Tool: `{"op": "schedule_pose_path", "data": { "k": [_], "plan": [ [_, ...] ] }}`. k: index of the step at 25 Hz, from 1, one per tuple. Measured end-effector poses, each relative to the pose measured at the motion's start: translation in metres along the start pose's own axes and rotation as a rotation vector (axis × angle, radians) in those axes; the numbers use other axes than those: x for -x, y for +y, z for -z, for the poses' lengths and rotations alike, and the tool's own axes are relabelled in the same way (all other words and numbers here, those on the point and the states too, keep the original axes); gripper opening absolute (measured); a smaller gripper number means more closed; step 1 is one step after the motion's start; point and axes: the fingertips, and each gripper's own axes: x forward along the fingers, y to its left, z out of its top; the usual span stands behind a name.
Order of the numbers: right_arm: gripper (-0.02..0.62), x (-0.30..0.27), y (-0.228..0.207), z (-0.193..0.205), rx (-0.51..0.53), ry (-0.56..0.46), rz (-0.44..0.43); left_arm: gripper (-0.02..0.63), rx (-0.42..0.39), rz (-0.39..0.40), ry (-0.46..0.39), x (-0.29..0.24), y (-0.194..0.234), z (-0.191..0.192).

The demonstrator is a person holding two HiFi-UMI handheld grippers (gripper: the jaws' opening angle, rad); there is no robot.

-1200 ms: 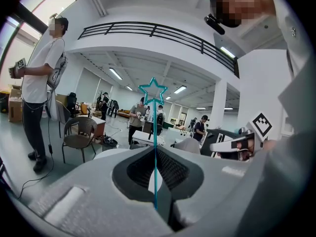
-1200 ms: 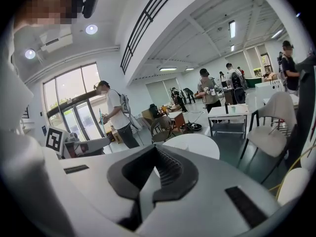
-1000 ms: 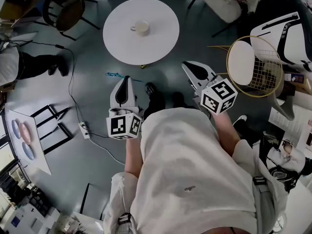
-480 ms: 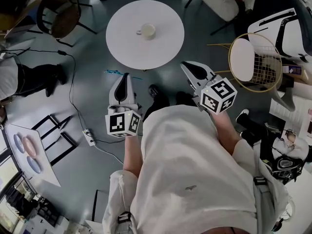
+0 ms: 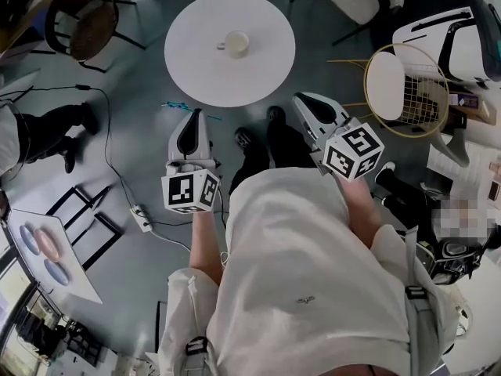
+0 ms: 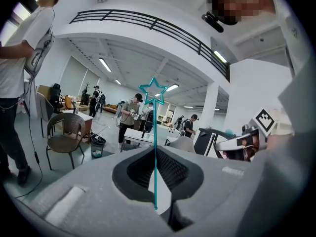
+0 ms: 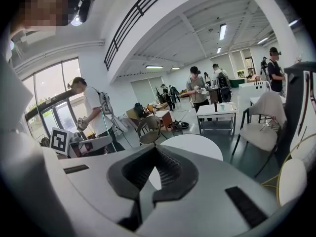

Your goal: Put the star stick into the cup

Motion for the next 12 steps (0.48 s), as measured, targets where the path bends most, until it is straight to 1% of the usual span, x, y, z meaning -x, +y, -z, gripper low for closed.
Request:
{"op": "schedule_pose_path", "data": {
  "k": [5,12],
  "plan": [
    [0.008,-0.003,-0.007,0.007,-0.003,0.021,-0.004,0.017,-0.002,0.0,0.002,-0.006,-0.004,0.003],
    [0.008,-0.025,-0.01,-0.012,0.017,0.008,-0.073,0.017,0.0,-0.053,-0.004,-0.009,-0.001,-0.003]
  ]
}}
